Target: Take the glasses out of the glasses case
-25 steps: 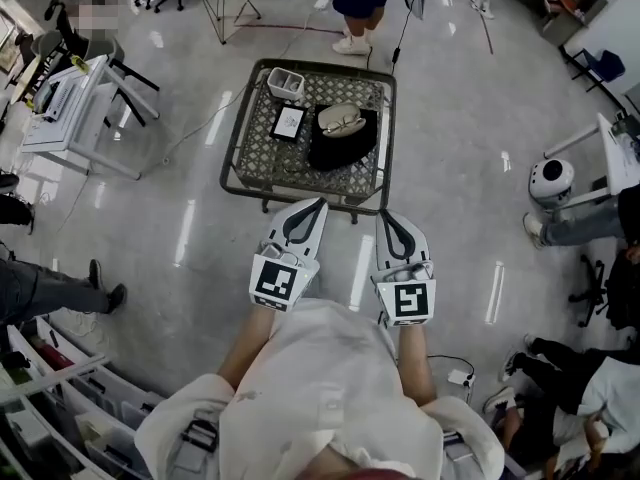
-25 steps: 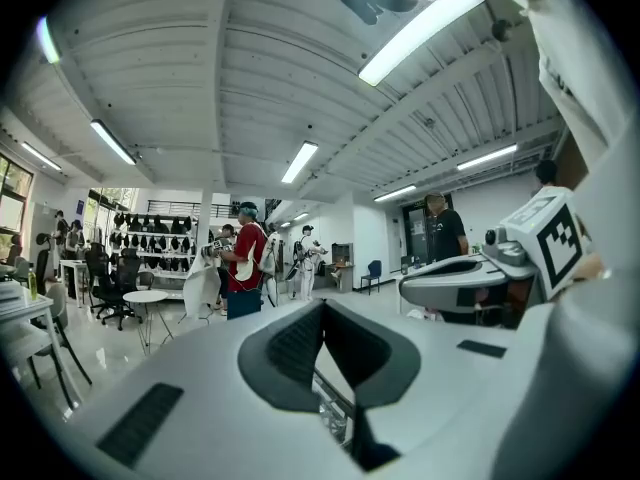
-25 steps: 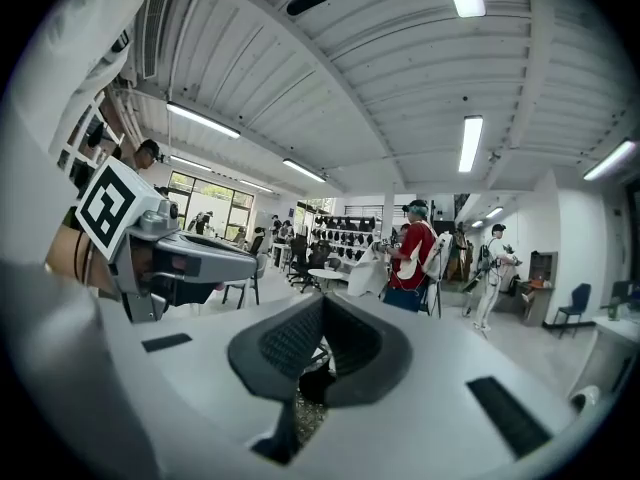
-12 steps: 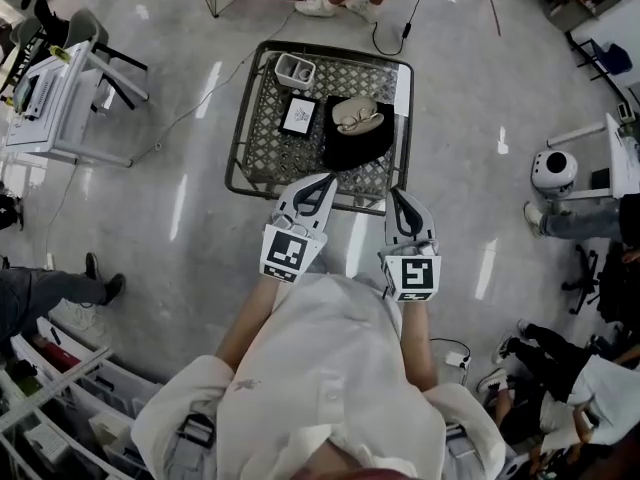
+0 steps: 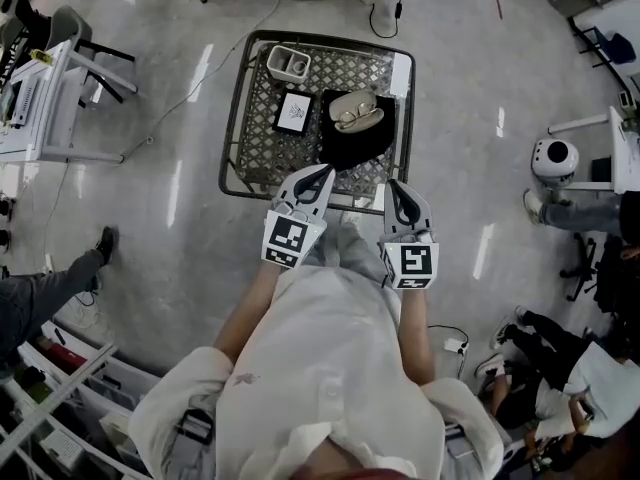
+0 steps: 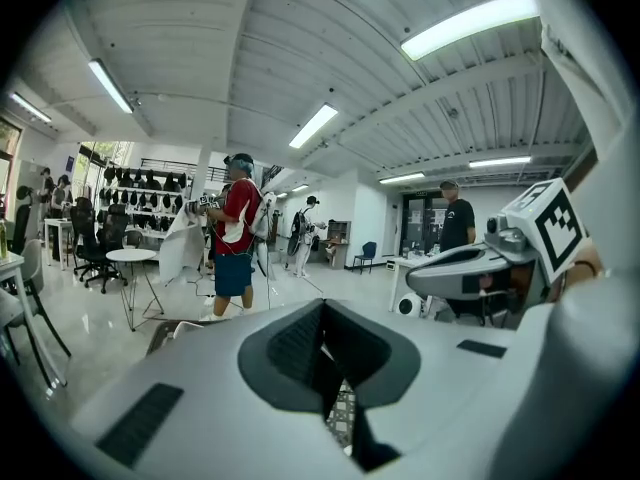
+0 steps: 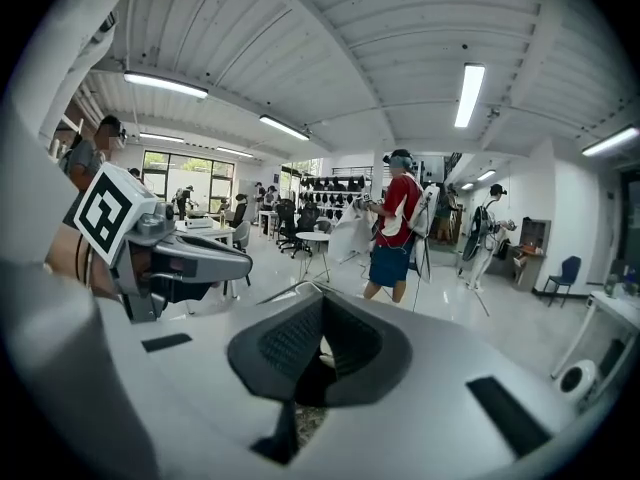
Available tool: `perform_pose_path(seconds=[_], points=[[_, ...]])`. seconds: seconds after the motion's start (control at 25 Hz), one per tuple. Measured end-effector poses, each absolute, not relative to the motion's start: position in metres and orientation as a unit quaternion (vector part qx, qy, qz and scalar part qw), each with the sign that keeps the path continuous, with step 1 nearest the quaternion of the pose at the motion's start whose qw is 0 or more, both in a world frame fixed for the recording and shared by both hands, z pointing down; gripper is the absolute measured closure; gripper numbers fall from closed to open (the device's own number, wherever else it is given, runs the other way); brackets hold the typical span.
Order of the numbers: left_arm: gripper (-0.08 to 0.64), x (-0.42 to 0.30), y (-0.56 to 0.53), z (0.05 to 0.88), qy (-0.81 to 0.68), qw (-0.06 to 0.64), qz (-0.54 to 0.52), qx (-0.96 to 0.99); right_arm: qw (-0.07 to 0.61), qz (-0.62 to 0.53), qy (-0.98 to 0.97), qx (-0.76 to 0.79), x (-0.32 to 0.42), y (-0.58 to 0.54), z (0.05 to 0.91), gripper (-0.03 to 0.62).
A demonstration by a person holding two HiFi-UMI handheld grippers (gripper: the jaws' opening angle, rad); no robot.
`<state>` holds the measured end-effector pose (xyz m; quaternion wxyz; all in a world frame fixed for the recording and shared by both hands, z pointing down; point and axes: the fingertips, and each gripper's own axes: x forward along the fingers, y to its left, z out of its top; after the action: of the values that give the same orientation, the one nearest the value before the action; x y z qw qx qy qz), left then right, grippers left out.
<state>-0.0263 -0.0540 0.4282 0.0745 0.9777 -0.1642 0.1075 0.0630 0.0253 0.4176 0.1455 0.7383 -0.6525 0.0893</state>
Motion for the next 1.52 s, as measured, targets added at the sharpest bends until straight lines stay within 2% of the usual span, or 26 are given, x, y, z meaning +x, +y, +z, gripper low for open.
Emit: perform_pose_path(seconds=[0.76,1.52], points=[[0.548,0.066,-0.110,0.531,-0.213,0.126,0.199,0.948,0.238,0.152,-0.735,0.617,0.168,-0.084,0.554,0.586],[0.548,0.089,-0.141,0.601,-0.284,0.194,0.237,0.908,0.368,0.131,-0.790,0.472,0.186,-0.151,0.658,0.578]])
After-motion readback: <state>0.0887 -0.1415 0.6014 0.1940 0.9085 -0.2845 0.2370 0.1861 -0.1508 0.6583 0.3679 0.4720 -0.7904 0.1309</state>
